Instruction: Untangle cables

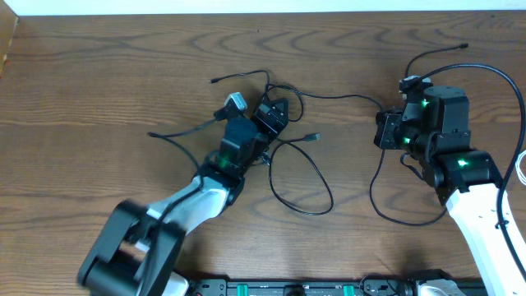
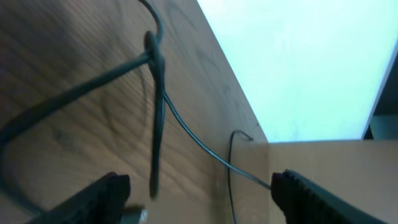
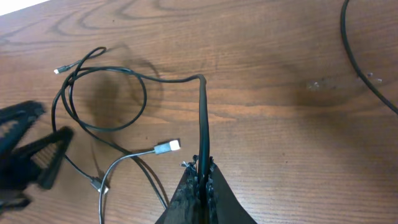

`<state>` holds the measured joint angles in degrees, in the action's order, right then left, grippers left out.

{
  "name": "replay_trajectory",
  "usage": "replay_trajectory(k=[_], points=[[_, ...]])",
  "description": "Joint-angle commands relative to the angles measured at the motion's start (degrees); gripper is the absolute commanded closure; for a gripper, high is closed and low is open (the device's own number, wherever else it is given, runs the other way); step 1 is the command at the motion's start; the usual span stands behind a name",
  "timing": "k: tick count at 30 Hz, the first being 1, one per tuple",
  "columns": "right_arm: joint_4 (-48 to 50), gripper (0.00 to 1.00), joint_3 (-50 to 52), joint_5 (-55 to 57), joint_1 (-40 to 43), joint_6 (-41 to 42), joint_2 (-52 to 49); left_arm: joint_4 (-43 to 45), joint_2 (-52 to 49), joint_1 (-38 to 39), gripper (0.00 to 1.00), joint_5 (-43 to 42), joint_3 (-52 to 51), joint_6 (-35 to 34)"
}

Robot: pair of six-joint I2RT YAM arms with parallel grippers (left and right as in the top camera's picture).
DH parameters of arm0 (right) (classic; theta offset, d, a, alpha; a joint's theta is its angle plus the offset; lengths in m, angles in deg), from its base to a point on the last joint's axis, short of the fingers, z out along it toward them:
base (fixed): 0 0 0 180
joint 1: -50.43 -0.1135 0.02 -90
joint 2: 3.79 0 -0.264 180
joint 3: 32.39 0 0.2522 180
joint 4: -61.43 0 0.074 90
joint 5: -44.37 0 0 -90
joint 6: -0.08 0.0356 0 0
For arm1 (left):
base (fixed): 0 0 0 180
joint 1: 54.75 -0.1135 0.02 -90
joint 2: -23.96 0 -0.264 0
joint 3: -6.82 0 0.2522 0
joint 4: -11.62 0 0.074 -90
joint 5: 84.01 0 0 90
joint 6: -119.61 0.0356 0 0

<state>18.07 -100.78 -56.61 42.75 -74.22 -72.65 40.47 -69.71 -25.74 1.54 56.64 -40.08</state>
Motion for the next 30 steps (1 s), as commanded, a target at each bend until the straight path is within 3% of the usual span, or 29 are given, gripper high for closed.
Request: replay_trajectory(k=[1,3,8,11,15,20,25,28,30], points=[[0.0,0.99,0.0,-0.6,0.1,0.1,0.7,5.1,-5.6,0.4,0.34,1.5,0.5,-5.0],[0.0,0.99,0.0,-0.6,0.1,0.1,0.7,8.9,-7.9,0.4,0.43,1.5,0.5,-5.0],[-0.3,0.99,0.0,-0.6,0.1,0.1,0.7,13.4,-10.1,0.4,0.48,1.5,0.5,-5.0],[-1.0,0.99,0.0,-0.6,0.1,0.1,0.7,13.4,-10.1,0.4,0.71,1.5,0.5,-5.0],[-2.8,0.99,0.0,-0.6,0.1,0.1,0.7,13.4,-10.1,0.1,0.92,2.0,0.5,-4.5],[-5.6,0.99,0.0,-2.3,0.1,0.1,0.7,17.0,-10.1,-1.6,0.92,-1.2,0.5,-4.3],[-8.0,0.99,0.0,1.2,0.1,0.1,0.7,36.2,-9.9,-4.9,0.92,-17.7,0.5,1.9],[-9.7,0.99,0.0,7.4,0.1,2.7,0.6,46.6,-9.5,-8.0,0.92,-27.8,0.5,2.0],[-11.0,0.99,0.1,12.7,0.2,6.1,0.5,48.3,-8.3,-10.4,0.92,-33.2,0.6,-0.2]])
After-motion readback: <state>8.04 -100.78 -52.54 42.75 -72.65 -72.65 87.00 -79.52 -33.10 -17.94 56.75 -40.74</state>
